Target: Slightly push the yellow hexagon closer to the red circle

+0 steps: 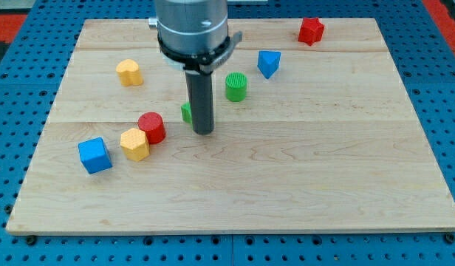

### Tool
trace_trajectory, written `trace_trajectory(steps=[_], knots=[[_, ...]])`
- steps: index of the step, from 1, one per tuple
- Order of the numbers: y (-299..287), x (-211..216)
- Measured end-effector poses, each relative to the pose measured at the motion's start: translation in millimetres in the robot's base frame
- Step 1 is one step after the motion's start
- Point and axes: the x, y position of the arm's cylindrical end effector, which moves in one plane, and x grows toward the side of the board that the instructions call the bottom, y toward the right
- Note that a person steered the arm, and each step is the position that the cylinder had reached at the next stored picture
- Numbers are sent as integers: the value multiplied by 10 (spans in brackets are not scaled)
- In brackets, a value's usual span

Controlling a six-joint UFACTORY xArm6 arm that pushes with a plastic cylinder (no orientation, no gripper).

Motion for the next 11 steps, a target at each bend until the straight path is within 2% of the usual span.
trace_trajectory(steps=[1,2,4,5,6,7,9,10,11], knots=[[105,7],[-256,107],[-413,699],[-858,732],[-1206,504],[-1025,845],[-1901,1086],[-2418,530],[-2067,-63]])
